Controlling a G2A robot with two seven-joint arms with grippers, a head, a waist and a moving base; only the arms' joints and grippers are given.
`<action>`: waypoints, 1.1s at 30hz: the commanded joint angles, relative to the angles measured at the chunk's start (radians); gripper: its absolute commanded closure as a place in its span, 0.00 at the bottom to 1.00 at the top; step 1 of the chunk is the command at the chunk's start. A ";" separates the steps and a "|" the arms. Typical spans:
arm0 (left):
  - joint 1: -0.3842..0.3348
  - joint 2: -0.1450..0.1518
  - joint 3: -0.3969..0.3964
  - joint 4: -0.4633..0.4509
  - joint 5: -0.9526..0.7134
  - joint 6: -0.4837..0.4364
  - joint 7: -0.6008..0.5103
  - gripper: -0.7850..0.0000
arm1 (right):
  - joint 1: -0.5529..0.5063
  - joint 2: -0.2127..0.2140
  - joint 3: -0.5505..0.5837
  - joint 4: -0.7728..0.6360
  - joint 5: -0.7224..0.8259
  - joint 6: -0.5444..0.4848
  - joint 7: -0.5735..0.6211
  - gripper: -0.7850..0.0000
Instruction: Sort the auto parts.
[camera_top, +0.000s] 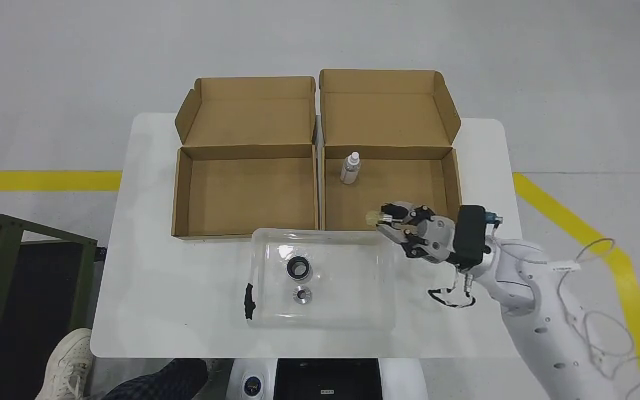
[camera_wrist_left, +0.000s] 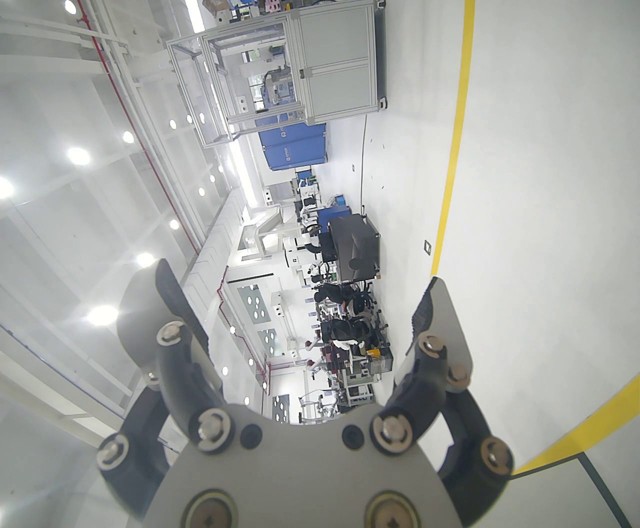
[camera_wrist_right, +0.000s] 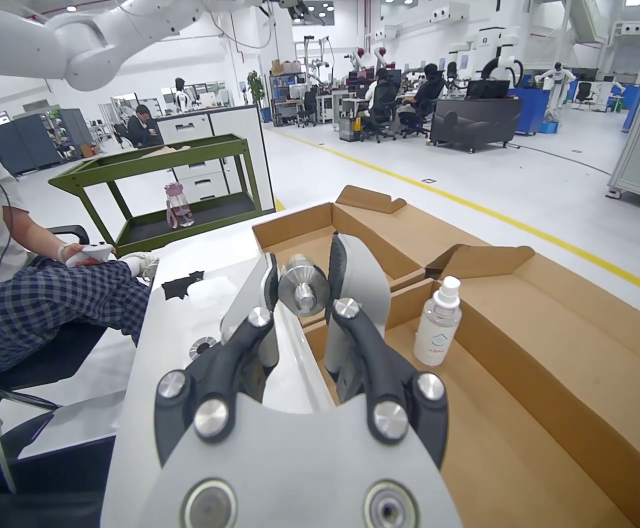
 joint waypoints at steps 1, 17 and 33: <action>0.000 0.000 0.000 0.000 0.000 0.000 0.000 0.00 | 0.007 -0.001 -0.003 -0.001 -0.006 0.022 0.025 1.00; 0.000 0.000 0.000 0.000 0.000 0.000 0.000 0.00 | 0.172 -0.016 -0.106 0.056 -0.095 0.209 0.347 1.00; 0.000 0.000 0.000 0.000 0.000 0.000 0.000 0.00 | 0.372 -0.053 -0.272 0.236 -0.139 0.304 0.584 1.00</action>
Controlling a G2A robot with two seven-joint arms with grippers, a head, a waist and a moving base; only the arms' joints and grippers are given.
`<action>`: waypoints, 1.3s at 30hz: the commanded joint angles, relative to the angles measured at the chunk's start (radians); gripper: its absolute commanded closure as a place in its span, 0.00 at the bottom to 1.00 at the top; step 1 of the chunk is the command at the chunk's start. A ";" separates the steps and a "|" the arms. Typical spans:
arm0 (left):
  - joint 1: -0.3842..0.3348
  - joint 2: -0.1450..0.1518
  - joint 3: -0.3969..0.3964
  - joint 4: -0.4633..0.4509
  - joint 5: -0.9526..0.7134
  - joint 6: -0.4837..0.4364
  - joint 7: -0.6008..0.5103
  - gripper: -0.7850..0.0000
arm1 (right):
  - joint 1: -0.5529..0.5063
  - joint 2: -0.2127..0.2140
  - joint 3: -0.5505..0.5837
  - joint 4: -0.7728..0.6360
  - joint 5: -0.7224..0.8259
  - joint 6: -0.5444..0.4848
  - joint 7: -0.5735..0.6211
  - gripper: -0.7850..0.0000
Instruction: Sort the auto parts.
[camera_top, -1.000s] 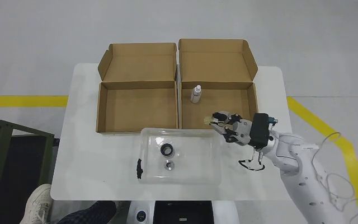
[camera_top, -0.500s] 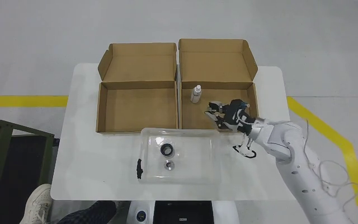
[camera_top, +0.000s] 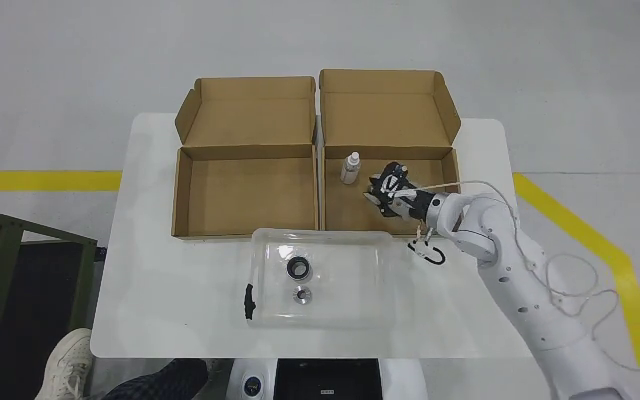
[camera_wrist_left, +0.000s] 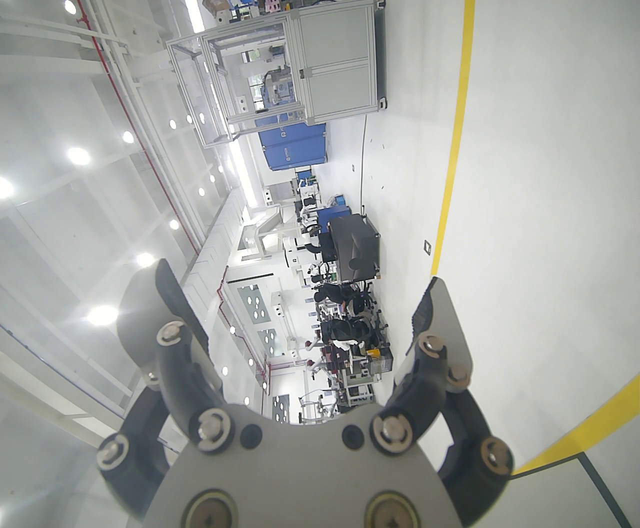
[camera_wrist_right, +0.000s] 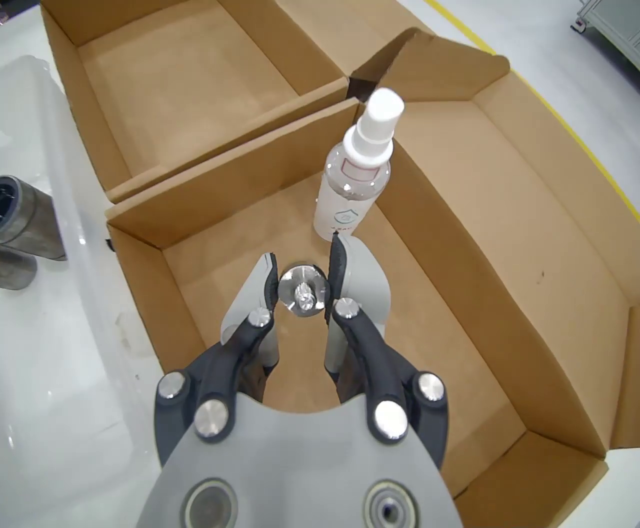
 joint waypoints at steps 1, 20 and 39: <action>0.000 0.000 0.000 0.000 0.000 0.000 0.000 0.00 | 0.017 -0.004 -0.016 0.018 -0.004 0.010 0.016 1.00; 0.000 0.000 0.000 0.000 0.000 0.000 0.000 0.00 | 0.109 -0.039 -0.122 0.120 -0.036 0.050 0.101 0.80; 0.000 0.000 0.000 0.000 0.000 0.000 0.000 0.00 | 0.035 -0.024 -0.047 -0.011 -0.044 0.038 0.057 0.52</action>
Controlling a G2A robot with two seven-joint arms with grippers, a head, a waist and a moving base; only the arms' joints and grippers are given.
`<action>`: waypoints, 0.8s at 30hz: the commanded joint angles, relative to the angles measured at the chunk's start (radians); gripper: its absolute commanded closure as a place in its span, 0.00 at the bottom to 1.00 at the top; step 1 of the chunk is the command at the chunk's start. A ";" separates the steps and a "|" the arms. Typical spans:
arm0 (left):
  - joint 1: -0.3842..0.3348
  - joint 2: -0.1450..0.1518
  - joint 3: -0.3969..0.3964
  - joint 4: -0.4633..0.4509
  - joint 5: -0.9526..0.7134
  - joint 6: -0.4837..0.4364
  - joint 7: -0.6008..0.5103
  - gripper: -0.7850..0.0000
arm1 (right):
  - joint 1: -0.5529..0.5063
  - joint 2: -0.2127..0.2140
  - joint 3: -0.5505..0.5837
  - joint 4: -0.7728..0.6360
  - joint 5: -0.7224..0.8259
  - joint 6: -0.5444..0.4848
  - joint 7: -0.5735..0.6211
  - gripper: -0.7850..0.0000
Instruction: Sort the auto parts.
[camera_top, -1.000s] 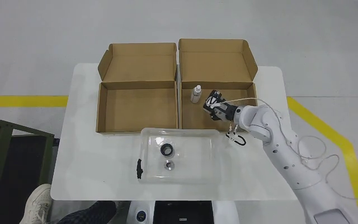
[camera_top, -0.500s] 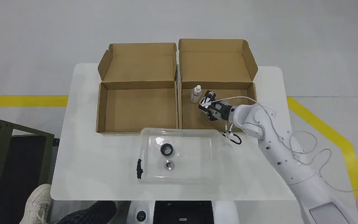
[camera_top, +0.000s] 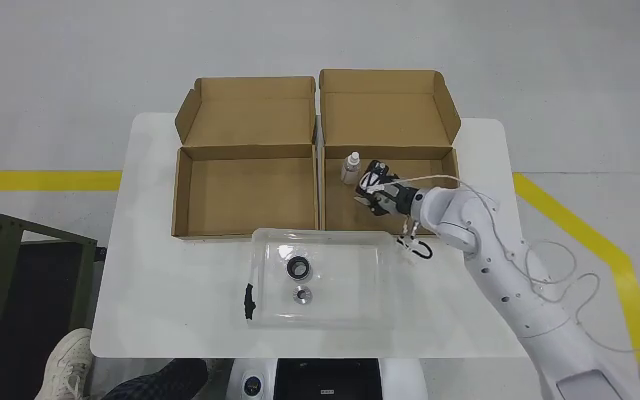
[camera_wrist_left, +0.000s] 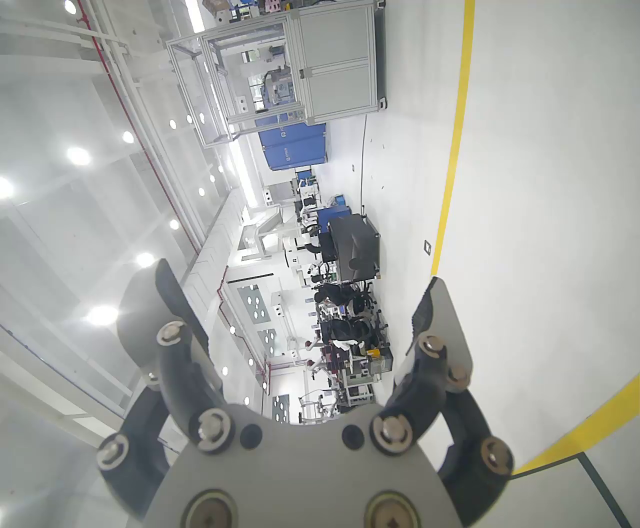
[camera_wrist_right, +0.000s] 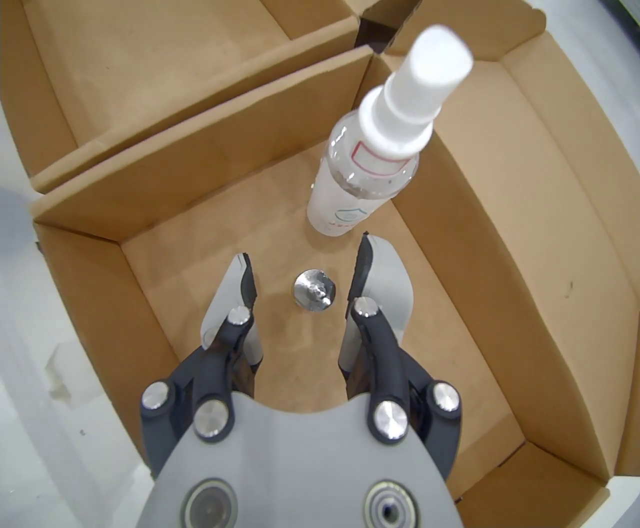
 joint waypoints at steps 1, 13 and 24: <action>0.000 0.000 0.000 0.000 0.000 0.000 0.000 0.00 | -0.030 0.008 0.028 -0.048 -0.008 -0.007 -0.007 0.52; 0.000 0.000 0.000 0.000 0.000 0.000 0.000 0.00 | -0.210 0.042 0.109 -0.315 -0.030 -0.100 -0.050 0.51; 0.000 0.000 0.000 0.000 0.000 0.000 0.000 0.00 | -0.280 0.044 0.050 -0.423 -0.091 -0.155 -0.117 0.51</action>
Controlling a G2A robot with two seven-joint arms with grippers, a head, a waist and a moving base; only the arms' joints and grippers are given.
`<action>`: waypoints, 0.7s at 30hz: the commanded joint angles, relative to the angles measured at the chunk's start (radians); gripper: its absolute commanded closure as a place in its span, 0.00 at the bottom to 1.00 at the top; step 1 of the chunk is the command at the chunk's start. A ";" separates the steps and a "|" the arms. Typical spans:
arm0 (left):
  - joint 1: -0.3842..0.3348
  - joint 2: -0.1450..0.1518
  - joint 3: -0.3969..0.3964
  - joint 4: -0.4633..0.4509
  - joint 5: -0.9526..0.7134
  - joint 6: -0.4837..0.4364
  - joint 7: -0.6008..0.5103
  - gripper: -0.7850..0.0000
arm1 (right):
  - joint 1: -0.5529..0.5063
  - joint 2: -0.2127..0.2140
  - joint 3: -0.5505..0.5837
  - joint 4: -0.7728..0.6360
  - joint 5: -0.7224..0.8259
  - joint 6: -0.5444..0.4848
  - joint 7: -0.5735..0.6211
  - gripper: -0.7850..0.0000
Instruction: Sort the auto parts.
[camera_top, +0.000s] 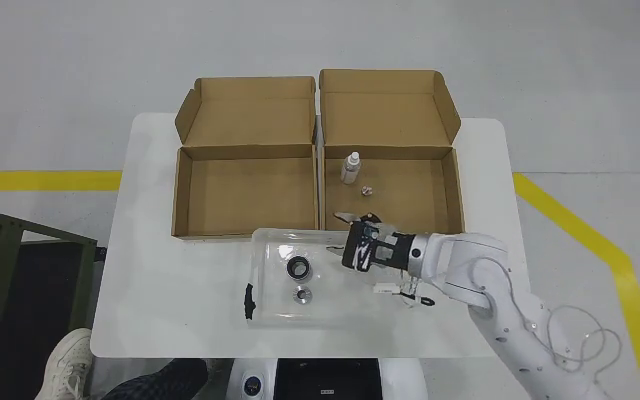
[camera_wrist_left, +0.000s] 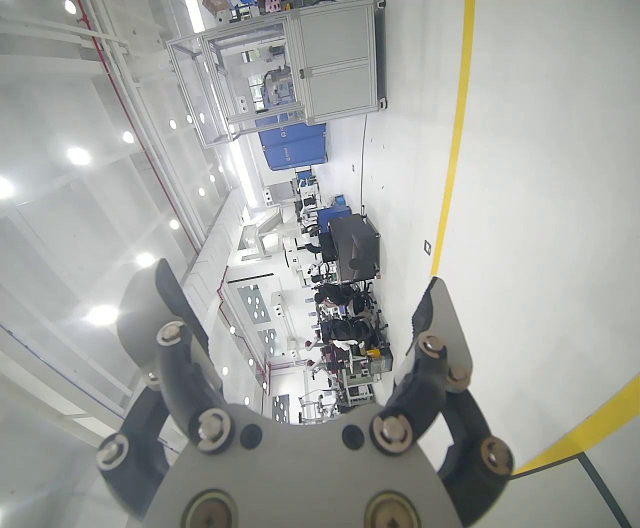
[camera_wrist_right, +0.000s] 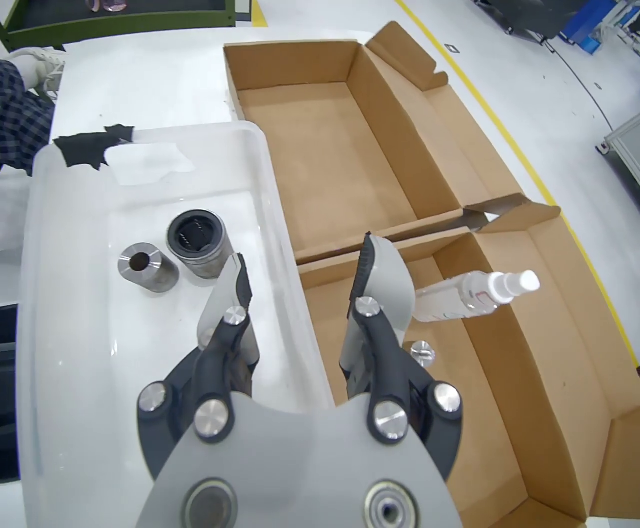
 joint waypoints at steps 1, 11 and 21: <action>0.000 0.000 0.000 0.000 0.000 0.000 0.000 0.00 | -0.004 -0.002 -0.022 -0.003 -0.014 -0.006 -0.012 0.50; 0.000 0.000 0.000 0.000 0.000 0.000 0.000 0.00 | 0.037 -0.021 -0.142 0.068 -0.095 -0.022 -0.053 0.51; 0.000 0.000 0.000 0.000 0.000 0.000 0.000 0.00 | 0.068 -0.038 -0.207 0.142 -0.118 -0.009 -0.078 0.49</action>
